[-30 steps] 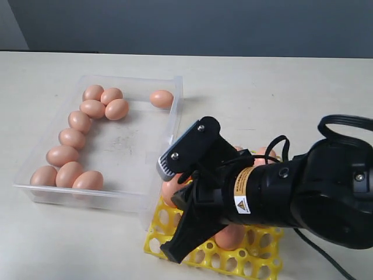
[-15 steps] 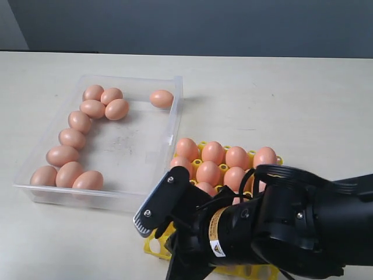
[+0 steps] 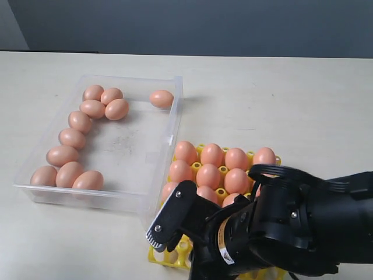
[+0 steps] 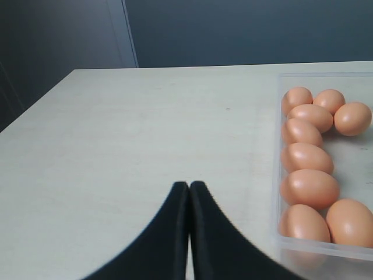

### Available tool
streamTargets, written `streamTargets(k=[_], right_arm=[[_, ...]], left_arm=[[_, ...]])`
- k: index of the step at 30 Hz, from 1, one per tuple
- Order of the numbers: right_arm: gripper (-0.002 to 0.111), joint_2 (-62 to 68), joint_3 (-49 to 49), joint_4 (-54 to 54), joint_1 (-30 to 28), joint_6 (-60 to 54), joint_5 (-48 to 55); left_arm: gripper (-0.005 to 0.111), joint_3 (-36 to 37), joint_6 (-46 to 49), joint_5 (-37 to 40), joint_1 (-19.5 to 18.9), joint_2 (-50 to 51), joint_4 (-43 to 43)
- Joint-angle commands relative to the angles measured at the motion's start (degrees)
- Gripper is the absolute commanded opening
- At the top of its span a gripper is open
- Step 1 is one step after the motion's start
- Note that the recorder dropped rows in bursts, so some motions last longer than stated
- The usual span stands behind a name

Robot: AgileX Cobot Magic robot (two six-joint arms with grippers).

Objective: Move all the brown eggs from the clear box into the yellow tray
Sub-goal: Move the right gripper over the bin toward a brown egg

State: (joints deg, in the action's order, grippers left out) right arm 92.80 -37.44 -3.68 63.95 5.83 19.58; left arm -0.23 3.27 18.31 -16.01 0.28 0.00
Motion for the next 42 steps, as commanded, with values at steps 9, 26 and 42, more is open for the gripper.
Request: streamTargets(k=[9, 26, 42], right_arm=[[0.000, 0.31, 0.44, -0.14, 0.10, -0.19, 10.48], [0.000, -12.23, 0.44, -4.19, 0.10, 1.30, 9.22], [0.001, 1.93, -30.01, -9.70, -15.03, 4.73, 0.76]], left_arm=[[0.000, 0.23, -0.03, -0.63, 0.26, -0.28, 0.00], [0.000, 0.23, -0.03, -0.63, 0.26, -0.28, 0.00], [0.000, 0.23, -0.03, -0.63, 0.26, -0.28, 0.00]])
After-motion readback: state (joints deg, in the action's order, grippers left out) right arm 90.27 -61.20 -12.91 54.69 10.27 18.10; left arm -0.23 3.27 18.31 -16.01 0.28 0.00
